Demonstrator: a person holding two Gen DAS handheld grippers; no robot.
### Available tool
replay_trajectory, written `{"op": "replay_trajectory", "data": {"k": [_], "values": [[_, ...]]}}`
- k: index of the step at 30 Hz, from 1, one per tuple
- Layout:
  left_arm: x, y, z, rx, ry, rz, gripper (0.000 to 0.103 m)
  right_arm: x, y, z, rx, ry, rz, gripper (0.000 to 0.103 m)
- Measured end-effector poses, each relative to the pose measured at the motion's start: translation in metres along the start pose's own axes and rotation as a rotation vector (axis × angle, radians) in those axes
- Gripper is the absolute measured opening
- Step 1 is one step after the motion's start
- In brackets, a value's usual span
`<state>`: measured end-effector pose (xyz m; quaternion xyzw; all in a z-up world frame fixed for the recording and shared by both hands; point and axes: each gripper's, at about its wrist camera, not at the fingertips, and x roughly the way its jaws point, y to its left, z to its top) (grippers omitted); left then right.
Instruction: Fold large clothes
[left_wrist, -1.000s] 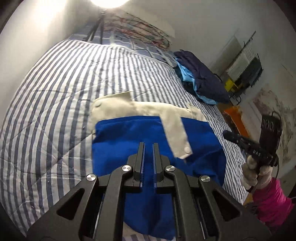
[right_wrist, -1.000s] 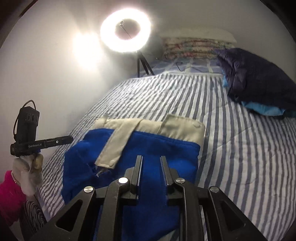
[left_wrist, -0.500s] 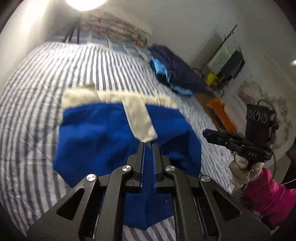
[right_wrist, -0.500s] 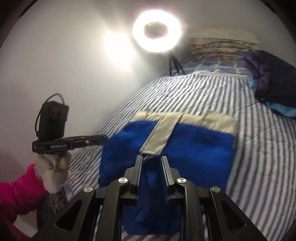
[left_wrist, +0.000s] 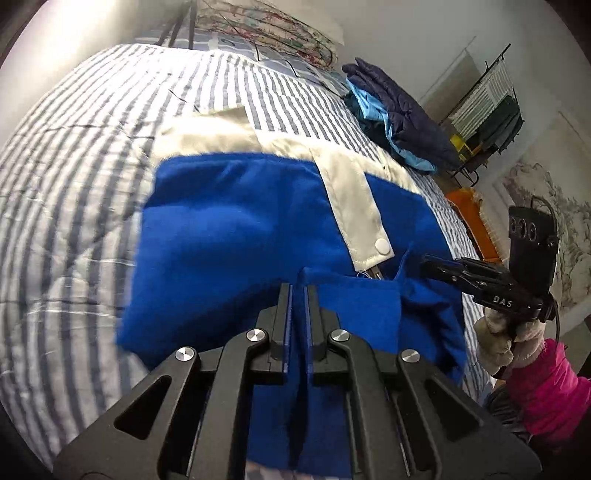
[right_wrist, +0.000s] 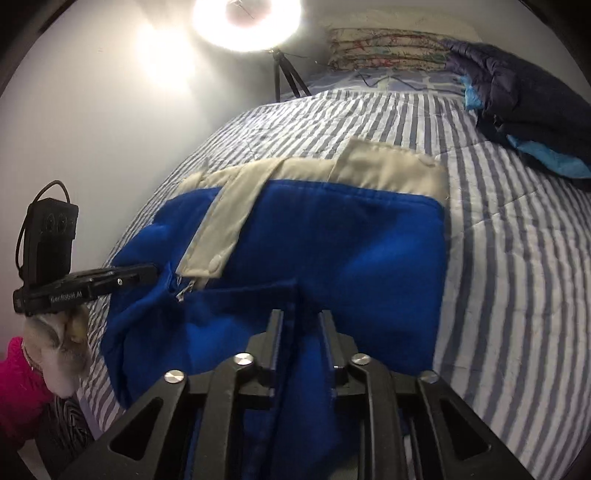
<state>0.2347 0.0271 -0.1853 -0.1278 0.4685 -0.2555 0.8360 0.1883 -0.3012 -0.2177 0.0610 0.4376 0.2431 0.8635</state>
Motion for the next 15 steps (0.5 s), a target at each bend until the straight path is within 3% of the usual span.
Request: {"op": "replay_trajectory", "data": {"k": [4,6,8,10,13,15], "values": [[-0.03,-0.005,0.002,0.015,-0.036,-0.014,0.003,-0.033,-0.001,-0.008,0.008,-0.048,0.058,0.027],[-0.038,-0.005,0.003,0.03,-0.037,0.006,0.003,-0.043,-0.001,-0.013,-0.012,-0.06,0.022,0.028],[-0.044,0.004,0.002,0.009,-0.037,0.009,0.018,-0.049,-0.009,-0.018,0.011,-0.078,-0.009,0.046],[-0.046,0.024,0.004,-0.072,-0.044,0.015,0.067,-0.051,-0.023,-0.021,0.061,-0.094,-0.027,0.061],[-0.047,0.051,0.003,-0.203,-0.07,-0.064,0.068,-0.054,-0.04,-0.021,0.137,-0.124,-0.047,0.062],[-0.047,0.06,0.005,-0.232,-0.104,-0.063,0.068,-0.053,-0.045,-0.018,0.146,-0.148,-0.038,0.061]]}}
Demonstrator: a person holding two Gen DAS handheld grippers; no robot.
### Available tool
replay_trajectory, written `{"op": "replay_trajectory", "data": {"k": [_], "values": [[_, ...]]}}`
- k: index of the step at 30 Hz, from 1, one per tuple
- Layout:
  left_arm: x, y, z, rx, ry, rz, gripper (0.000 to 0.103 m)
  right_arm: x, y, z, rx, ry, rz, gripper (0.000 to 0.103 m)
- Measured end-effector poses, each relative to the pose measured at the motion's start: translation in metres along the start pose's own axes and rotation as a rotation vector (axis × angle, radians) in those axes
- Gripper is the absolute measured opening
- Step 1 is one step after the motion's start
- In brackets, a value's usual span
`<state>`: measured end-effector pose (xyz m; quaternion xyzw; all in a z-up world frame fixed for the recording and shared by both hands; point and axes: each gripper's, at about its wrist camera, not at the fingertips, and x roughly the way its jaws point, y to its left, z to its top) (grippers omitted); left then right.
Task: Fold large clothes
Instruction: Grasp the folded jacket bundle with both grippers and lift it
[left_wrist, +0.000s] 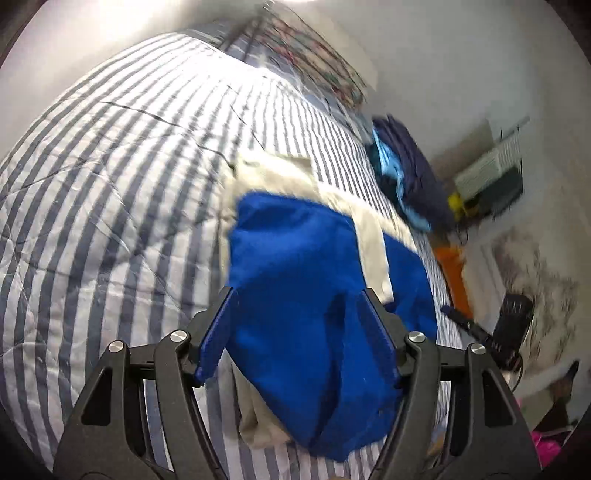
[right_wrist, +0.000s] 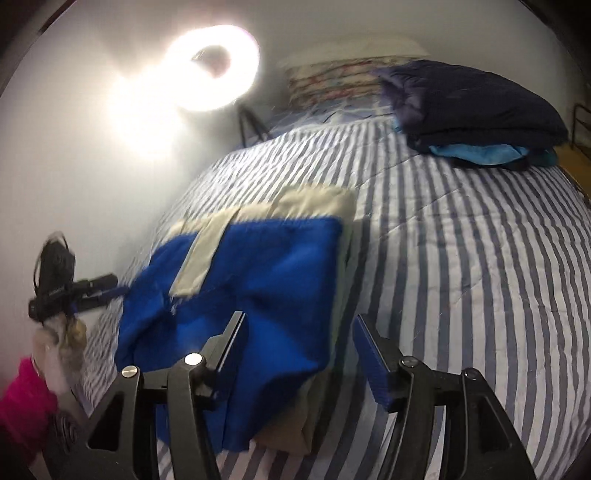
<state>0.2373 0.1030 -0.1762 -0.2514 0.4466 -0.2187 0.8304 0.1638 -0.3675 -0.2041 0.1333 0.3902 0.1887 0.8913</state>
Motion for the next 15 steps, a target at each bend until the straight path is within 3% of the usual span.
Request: {"op": "replay_trajectory", "data": {"k": [3,5,7,10,13,15], "values": [[0.008,0.007,0.004,0.017,-0.016,0.084,0.068,0.02,-0.002,0.002,-0.007,0.051,-0.002,0.056],[0.023,0.022,0.001,-0.037,0.047,0.092,0.068,0.042,-0.007,-0.003,0.011,0.127,-0.029,0.05],[0.034,0.031,-0.006,-0.043,0.083,0.115,0.068,0.059,-0.018,-0.015,0.063,0.216,0.014,0.045],[0.031,0.04,-0.01,-0.084,0.084,0.07,0.068,0.054,-0.025,-0.015,0.067,0.238,0.065,0.045],[0.022,0.05,-0.008,-0.157,0.076,-0.009,0.068,0.035,-0.031,-0.008,0.062,0.183,0.124,0.047],[0.015,0.062,-0.008,-0.221,0.074,-0.074,0.068,0.027,-0.041,-0.004,0.101,0.138,0.166,0.055]]}}
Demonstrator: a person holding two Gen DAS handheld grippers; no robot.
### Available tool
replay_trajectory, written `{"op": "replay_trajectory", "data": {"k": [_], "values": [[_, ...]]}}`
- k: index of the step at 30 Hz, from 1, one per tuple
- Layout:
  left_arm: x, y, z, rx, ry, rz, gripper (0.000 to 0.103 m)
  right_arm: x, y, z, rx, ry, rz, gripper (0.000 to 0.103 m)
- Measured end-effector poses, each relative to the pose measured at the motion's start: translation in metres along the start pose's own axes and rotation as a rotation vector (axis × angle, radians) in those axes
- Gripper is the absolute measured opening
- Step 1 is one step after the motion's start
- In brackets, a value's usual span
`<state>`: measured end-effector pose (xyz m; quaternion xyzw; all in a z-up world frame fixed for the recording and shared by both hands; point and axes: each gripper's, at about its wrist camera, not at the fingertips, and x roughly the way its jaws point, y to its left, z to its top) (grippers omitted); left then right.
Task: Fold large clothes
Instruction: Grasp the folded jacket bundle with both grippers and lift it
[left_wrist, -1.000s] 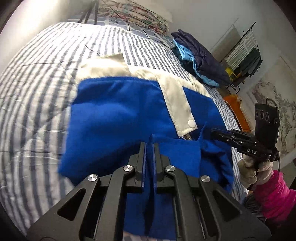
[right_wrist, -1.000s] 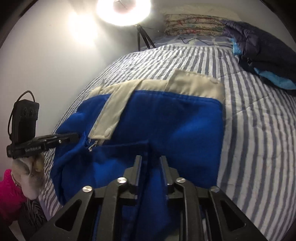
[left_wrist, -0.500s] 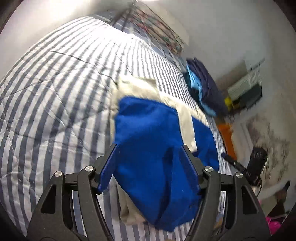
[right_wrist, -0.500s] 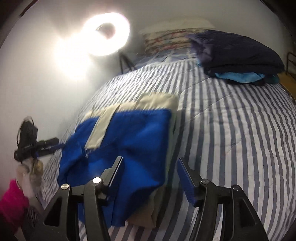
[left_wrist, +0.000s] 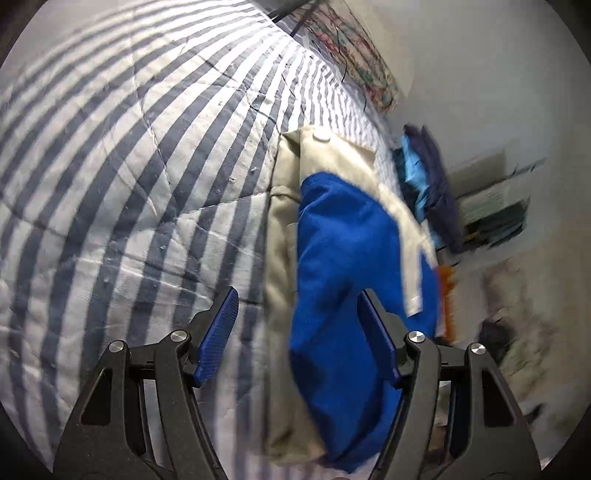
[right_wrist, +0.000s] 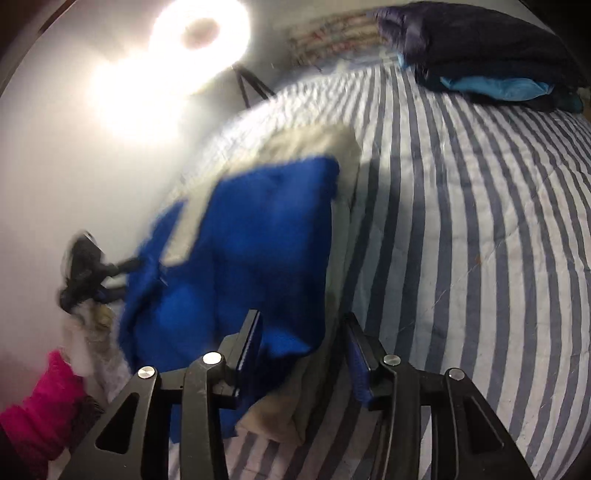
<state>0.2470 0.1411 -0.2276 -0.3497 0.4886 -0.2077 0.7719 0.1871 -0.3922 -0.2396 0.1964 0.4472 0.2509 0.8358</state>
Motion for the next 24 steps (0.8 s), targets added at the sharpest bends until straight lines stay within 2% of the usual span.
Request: {"op": "replay_trajectory", "data": {"k": [1,2,7,11,14,20,22,24], "values": [[-0.002,0.004,0.001,-0.026,-0.002,-0.024,0.068,-0.003,-0.006,0.002,0.024,-0.026,0.012,0.064],[-0.005,0.009,0.002,-0.045,-0.003,-0.041,0.068,-0.005,-0.009,0.002,0.045,-0.038,0.024,0.068],[0.003,0.033,0.006,-0.161,0.018,-0.13,0.068,0.008,-0.036,0.004,0.164,-0.026,0.129,0.068],[0.013,0.029,0.01,-0.141,0.029,-0.143,0.068,0.027,-0.045,0.007,0.214,0.0,0.221,0.067],[0.019,0.022,0.009,-0.107,0.027,-0.12,0.068,0.044,-0.041,0.007,0.205,0.028,0.206,0.065],[0.029,0.011,0.007,-0.07,0.03,-0.089,0.066,0.064,-0.028,0.015,0.189,0.03,0.209,0.067],[0.03,0.009,0.006,-0.068,0.032,-0.078,0.057,0.061,-0.024,0.012,0.185,0.032,0.203,0.066],[0.036,0.003,0.008,-0.069,0.028,-0.069,0.051,0.063,-0.017,0.012,0.174,0.041,0.176,0.06]]}}
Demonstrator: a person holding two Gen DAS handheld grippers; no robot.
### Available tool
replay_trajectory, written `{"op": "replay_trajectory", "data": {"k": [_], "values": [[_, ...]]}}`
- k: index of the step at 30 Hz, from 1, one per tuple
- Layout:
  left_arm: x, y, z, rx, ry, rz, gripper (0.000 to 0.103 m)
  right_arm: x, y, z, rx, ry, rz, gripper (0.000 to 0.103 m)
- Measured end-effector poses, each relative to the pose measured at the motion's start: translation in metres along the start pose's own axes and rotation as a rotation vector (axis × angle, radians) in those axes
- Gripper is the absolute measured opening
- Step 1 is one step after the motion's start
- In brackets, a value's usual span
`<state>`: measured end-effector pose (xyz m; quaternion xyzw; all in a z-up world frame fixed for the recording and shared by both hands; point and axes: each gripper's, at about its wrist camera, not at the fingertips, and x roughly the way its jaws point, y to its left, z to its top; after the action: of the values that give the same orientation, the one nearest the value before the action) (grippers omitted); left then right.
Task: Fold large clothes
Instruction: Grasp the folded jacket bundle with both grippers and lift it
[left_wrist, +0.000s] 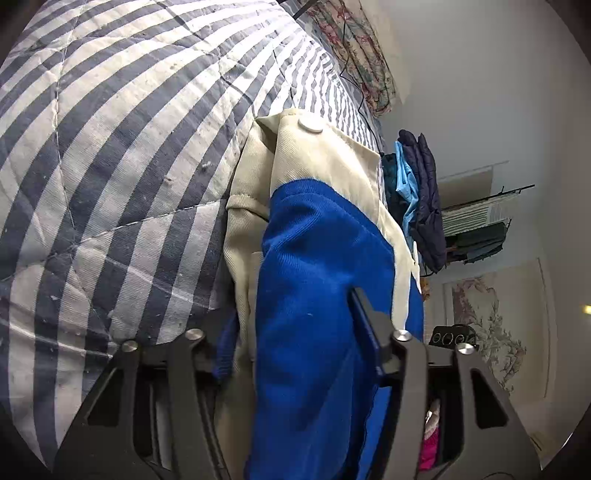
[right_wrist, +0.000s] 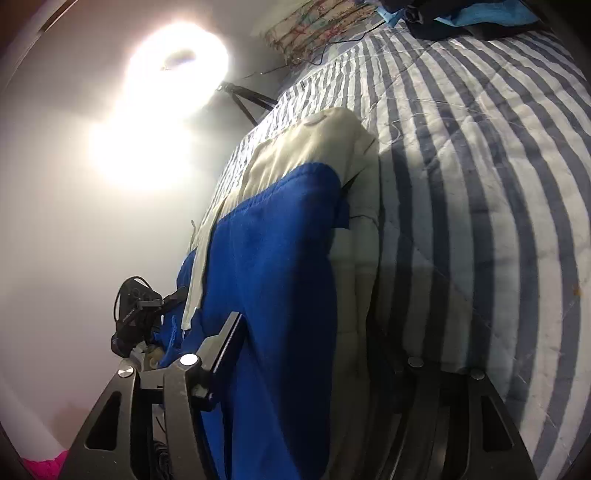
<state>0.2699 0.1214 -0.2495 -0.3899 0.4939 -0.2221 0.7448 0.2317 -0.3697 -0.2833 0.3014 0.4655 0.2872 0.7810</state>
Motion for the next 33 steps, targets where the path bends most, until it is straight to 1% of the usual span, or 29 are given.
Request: {"op": "replay_trajectory", "data": {"k": [1,2,3,5,7,8,12,16,20,21,27,29,30,33], "values": [[0.001,-0.003,-0.001,0.003,-0.003,0.007,0.048,0.0,0.003,-0.001,-0.003,0.002,-0.007,0.054],[0.004,-0.009,0.0,0.014,-0.008,0.023,0.047,0.0,0.006,-0.001,-0.009,0.004,-0.014,0.049],[0.005,-0.014,0.0,0.031,-0.014,0.042,0.044,0.001,0.013,-0.002,-0.018,0.003,-0.023,0.046],[0.005,-0.028,-0.002,0.073,-0.028,0.077,0.04,-0.002,0.024,-0.002,-0.058,-0.002,-0.056,0.038],[0.003,-0.041,-0.005,0.108,-0.041,0.096,0.035,-0.004,0.037,-0.002,-0.095,-0.005,-0.09,0.034],[0.002,-0.047,-0.007,0.121,-0.048,0.101,0.035,-0.005,0.044,-0.001,-0.113,-0.007,-0.108,0.032],[0.001,-0.072,-0.01,0.185,-0.067,0.121,0.032,-0.01,0.073,-0.002,-0.184,-0.019,-0.16,0.029],[-0.004,-0.098,-0.018,0.261,-0.078,0.13,0.031,-0.02,0.099,-0.006,-0.248,-0.025,-0.19,0.027],[-0.007,-0.11,-0.027,0.272,-0.07,0.11,0.03,-0.038,0.115,-0.013,-0.285,-0.036,-0.216,0.026],[-0.006,-0.117,-0.031,0.289,-0.062,0.108,0.03,-0.045,0.118,-0.014,-0.298,-0.04,-0.222,0.026],[0.009,-0.152,-0.037,0.338,-0.033,0.066,0.03,-0.088,0.112,-0.005,-0.322,-0.058,-0.251,0.026],[0.024,-0.17,-0.036,0.359,-0.025,0.047,0.03,-0.106,0.107,-0.001,-0.32,-0.075,-0.264,0.026],[0.026,-0.171,-0.035,0.364,-0.022,0.04,0.03,-0.113,0.104,0.002,-0.319,-0.082,-0.272,0.026],[0.053,-0.199,-0.027,0.393,-0.005,0.017,0.03,-0.132,0.096,0.019,-0.315,-0.105,-0.295,0.026]]}}
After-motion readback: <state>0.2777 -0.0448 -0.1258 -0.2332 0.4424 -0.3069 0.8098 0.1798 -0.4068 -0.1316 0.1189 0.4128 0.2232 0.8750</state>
